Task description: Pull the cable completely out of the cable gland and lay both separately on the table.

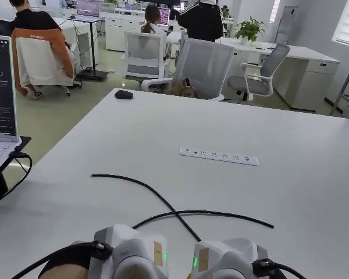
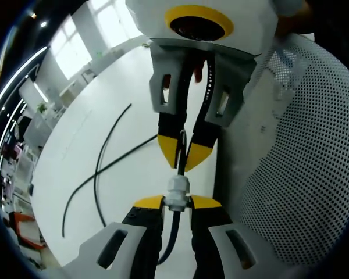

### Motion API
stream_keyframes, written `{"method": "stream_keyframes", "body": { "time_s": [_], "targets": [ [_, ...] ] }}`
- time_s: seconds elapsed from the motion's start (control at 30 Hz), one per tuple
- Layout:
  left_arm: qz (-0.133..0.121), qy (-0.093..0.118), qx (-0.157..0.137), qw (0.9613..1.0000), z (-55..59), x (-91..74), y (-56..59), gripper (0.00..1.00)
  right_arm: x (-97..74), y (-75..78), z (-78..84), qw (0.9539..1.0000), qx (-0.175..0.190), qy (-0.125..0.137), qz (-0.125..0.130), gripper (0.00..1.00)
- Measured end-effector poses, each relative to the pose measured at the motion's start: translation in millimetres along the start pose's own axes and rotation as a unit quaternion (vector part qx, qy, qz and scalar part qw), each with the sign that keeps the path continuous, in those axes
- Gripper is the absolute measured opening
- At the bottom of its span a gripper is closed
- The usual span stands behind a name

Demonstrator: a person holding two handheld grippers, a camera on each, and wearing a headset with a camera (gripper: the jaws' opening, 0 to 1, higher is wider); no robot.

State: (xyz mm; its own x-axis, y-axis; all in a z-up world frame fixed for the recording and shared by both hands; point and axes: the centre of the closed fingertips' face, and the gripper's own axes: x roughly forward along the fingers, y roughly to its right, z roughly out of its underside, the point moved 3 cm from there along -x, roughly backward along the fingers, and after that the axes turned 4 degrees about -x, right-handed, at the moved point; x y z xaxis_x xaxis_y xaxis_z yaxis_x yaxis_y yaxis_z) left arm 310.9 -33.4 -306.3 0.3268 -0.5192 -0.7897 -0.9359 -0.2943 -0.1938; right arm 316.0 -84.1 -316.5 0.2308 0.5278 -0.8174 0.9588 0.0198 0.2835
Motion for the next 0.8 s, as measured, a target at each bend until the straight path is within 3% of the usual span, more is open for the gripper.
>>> {"method": "stream_keyframes", "body": {
  "time_s": [0.1, 0.2, 0.33, 0.53, 0.67, 0.77, 0.8],
  "targets": [
    [-0.005, -0.007, -0.002, 1.0000, 3.0, 0.0, -2.6, 0.18, 0.0, 2.7, 5.7, 0.9999, 0.006, -0.012, 0.003, 0.04],
    [-0.015, -0.015, -0.011, 0.9997, 8.0, -1.4, -7.8, 0.18, -0.2, 6.7, 17.8, 0.9990, 0.017, -0.040, 0.010, 0.04],
    [-0.017, -0.016, -0.012, 0.9997, 8.6, -1.2, -8.5, 0.18, -0.9, 10.6, 34.0, 0.9963, 0.021, -0.081, 0.020, 0.05],
    [-0.018, -0.013, -0.012, 0.9997, 7.5, -0.3, -9.4, 0.18, -2.5, 12.0, 48.6, 0.9920, 0.053, -0.112, 0.024, 0.06],
    [-0.028, -0.009, -0.002, 0.9996, 4.5, -1.3, -11.0, 0.18, -2.6, 10.6, 47.7, 0.9920, 0.047, -0.114, 0.026, 0.12],
    [-0.023, -0.002, -0.006, 0.9997, 2.0, -0.4, -9.8, 0.18, -0.5, 9.3, 37.4, 0.9939, 0.042, -0.098, 0.028, 0.19],
    [-0.019, -0.006, -0.003, 0.9998, 2.9, 1.5, -7.9, 0.18, 1.9, 7.1, 31.0, 0.9959, 0.020, -0.086, 0.021, 0.19]
  ]
}}
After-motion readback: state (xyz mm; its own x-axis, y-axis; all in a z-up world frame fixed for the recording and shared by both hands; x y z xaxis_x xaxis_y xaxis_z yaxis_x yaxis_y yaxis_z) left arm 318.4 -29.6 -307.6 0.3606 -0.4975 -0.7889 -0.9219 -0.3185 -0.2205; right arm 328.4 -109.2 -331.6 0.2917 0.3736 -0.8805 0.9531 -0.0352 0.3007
